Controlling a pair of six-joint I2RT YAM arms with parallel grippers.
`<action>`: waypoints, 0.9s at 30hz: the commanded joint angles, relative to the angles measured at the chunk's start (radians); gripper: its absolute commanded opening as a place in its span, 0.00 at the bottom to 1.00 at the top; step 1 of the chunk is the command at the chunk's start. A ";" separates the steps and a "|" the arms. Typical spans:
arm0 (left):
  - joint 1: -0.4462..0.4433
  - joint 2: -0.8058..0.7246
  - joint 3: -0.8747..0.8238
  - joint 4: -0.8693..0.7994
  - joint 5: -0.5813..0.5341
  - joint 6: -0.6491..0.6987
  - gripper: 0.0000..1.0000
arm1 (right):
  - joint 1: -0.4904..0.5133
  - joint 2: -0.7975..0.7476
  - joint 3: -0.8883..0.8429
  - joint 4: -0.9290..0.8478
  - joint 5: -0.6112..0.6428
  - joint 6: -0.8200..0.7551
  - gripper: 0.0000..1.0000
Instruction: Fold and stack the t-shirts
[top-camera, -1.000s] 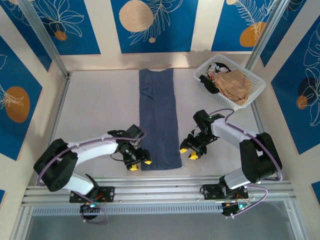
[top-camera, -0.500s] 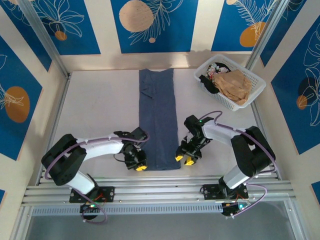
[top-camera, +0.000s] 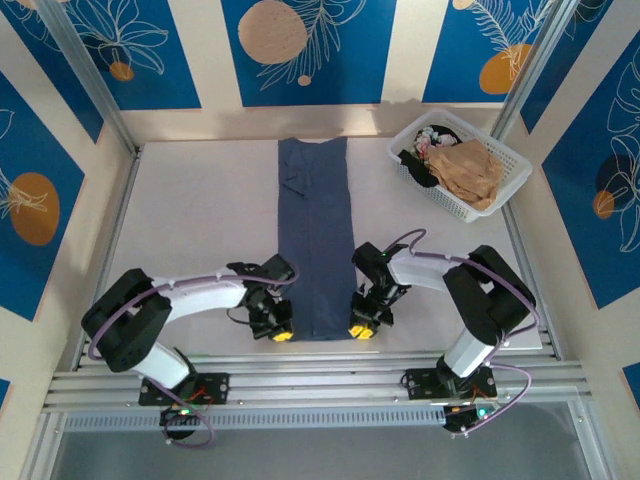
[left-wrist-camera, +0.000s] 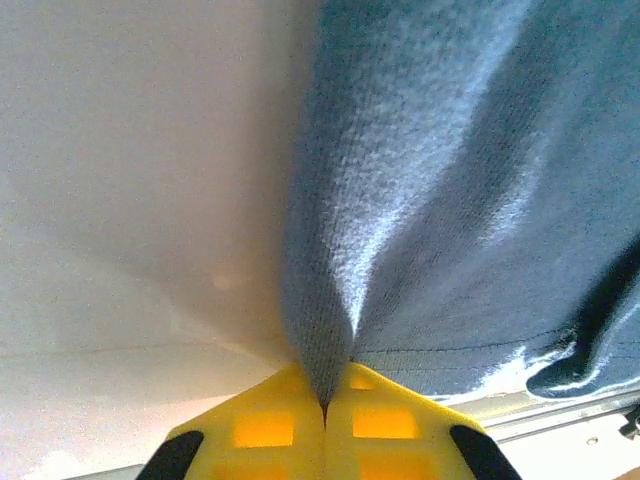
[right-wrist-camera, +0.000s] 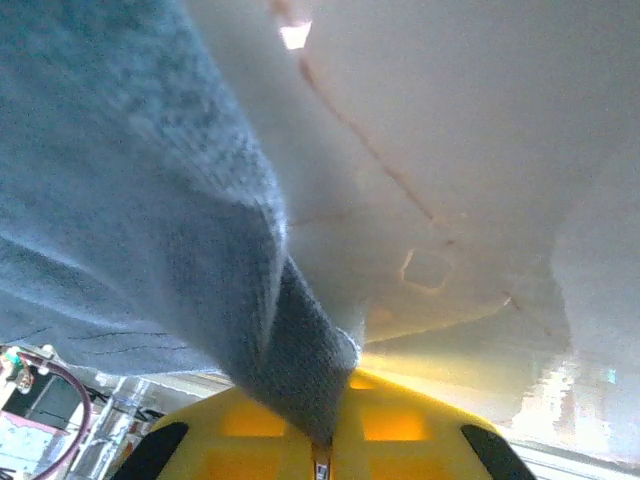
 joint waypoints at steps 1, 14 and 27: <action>-0.017 -0.045 -0.029 0.009 0.006 0.053 0.00 | 0.032 -0.018 0.022 -0.062 0.013 0.031 0.00; 0.001 -0.286 0.000 -0.041 -0.051 0.014 0.00 | 0.026 -0.182 0.119 -0.221 -0.018 0.086 0.00; 0.229 -0.156 0.208 0.057 -0.104 0.032 0.00 | -0.151 -0.013 0.474 -0.300 0.068 0.000 0.00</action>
